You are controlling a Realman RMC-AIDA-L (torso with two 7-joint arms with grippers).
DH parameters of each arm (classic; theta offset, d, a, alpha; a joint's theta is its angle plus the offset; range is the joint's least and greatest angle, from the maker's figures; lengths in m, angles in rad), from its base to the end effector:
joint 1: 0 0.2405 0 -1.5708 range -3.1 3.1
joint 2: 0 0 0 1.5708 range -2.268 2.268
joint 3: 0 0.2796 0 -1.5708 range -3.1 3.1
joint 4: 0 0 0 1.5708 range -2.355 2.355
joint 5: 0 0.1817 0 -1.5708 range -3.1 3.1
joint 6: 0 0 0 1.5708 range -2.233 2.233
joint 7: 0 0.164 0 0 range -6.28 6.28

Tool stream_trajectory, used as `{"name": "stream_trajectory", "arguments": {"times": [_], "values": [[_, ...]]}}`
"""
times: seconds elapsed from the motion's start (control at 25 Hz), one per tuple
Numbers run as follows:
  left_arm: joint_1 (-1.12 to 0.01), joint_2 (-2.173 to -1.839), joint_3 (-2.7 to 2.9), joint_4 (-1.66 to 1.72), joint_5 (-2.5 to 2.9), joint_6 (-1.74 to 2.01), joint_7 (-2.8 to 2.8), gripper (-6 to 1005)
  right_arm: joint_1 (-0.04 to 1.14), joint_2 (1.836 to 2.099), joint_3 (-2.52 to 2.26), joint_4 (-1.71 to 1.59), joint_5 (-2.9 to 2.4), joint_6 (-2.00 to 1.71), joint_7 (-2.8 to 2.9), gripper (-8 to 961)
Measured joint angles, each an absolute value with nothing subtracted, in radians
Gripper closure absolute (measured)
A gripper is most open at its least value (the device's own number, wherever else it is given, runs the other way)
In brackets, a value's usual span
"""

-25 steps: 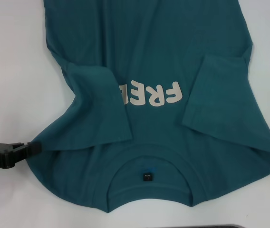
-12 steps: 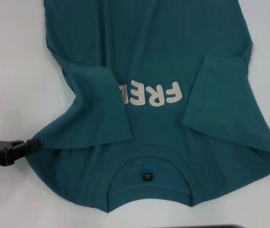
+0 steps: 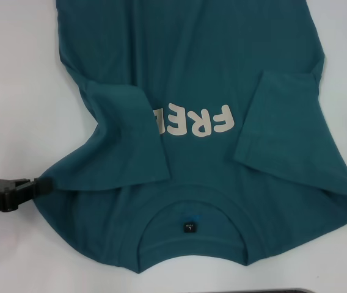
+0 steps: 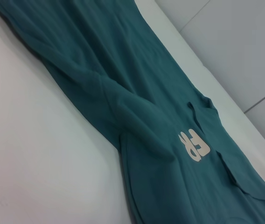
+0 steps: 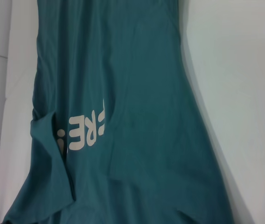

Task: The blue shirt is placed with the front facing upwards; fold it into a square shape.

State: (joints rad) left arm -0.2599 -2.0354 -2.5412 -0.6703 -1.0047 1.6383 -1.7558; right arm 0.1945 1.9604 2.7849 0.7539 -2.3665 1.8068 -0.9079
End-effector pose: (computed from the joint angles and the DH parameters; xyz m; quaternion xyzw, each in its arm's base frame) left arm -0.3490 0.2325 -0.0114 -0.8307 -0.5054 -0.2088 0.1049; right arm 0.3889 0.1885 0.0420 -0.6583 0.7234 0.1891 0.0873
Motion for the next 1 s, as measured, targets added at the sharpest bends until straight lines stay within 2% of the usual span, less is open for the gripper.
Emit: {"name": "stream_trajectory", "arguments": {"times": [1.0], "values": [[-0.261, -2.035, -2.542, -0.670, -1.005, 1.638, -1.753, 994, 0.234, 1.965, 2.775, 0.742, -2.396, 1.789, -0.897, 38]]}}
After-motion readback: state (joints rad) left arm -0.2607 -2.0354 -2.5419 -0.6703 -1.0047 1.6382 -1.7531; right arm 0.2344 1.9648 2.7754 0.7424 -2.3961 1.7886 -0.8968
